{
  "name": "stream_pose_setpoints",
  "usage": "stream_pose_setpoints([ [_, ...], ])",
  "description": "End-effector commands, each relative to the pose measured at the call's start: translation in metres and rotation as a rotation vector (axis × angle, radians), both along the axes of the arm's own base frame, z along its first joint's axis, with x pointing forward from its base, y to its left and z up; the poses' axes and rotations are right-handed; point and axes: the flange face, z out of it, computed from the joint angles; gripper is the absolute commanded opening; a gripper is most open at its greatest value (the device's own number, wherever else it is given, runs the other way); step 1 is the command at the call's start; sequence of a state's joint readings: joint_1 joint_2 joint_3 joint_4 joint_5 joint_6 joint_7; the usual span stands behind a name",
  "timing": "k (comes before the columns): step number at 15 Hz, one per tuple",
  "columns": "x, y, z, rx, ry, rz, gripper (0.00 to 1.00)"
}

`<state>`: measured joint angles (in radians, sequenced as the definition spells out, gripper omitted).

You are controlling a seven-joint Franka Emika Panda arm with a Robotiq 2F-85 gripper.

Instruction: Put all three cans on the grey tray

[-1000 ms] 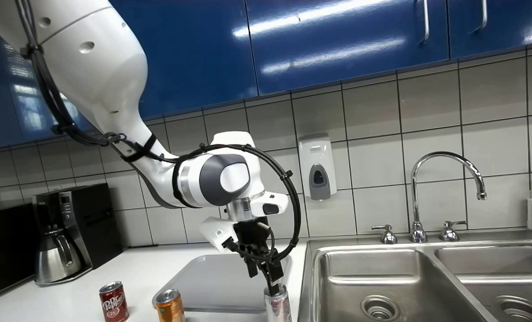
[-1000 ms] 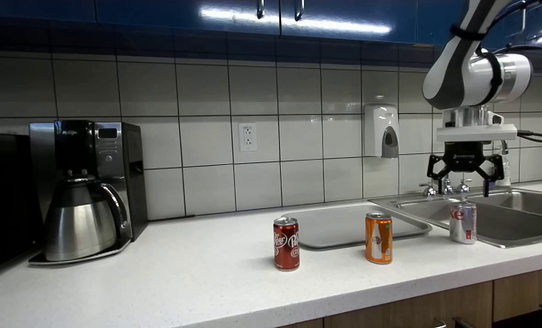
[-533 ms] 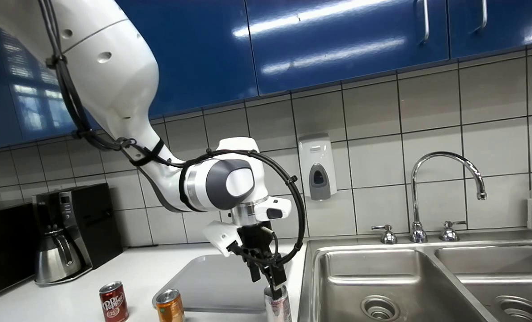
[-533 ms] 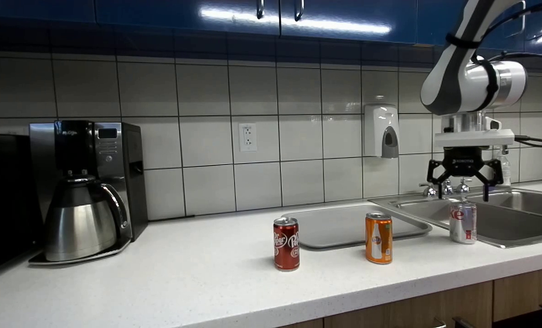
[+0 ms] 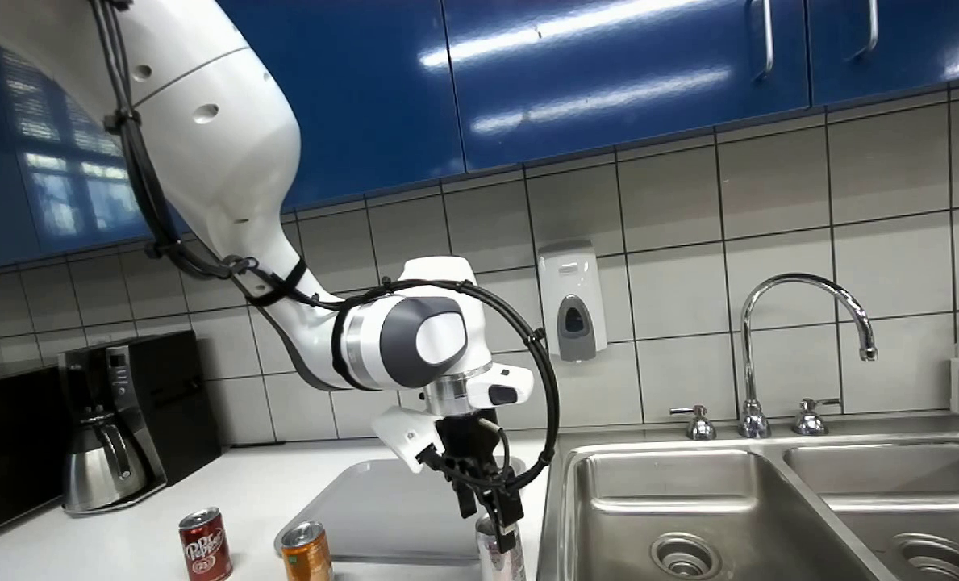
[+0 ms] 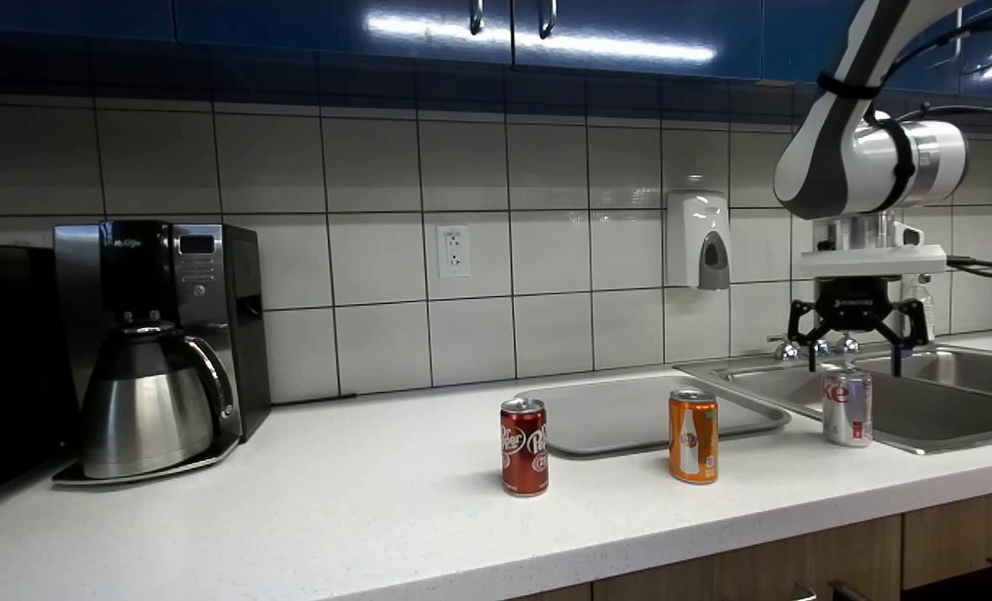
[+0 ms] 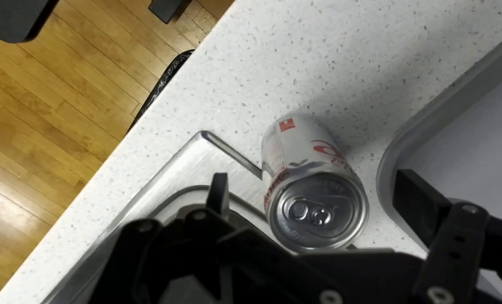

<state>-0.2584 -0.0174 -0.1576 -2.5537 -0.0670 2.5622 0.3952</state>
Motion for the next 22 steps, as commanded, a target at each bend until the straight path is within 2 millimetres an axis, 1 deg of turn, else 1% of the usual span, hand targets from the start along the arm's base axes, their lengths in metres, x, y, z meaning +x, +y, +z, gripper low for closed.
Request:
stream_pose_setpoints([
  [1,0.011,-0.002,-0.008,-0.015,-0.011,0.010,1.00],
  [7,0.018,-0.006,-0.022,-0.017,-0.010,0.008,1.00],
  [17,0.017,-0.012,-0.037,-0.010,0.013,-0.005,1.00],
  [18,0.017,-0.012,-0.037,-0.009,0.014,-0.006,0.75],
  [19,0.017,-0.013,-0.038,-0.009,0.015,-0.007,0.74],
  [20,0.017,-0.013,-0.038,-0.008,0.015,-0.008,0.68],
  [21,0.017,-0.013,-0.039,-0.008,0.015,-0.009,0.58],
  [22,0.017,-0.013,-0.039,-0.008,0.014,-0.009,0.50],
])
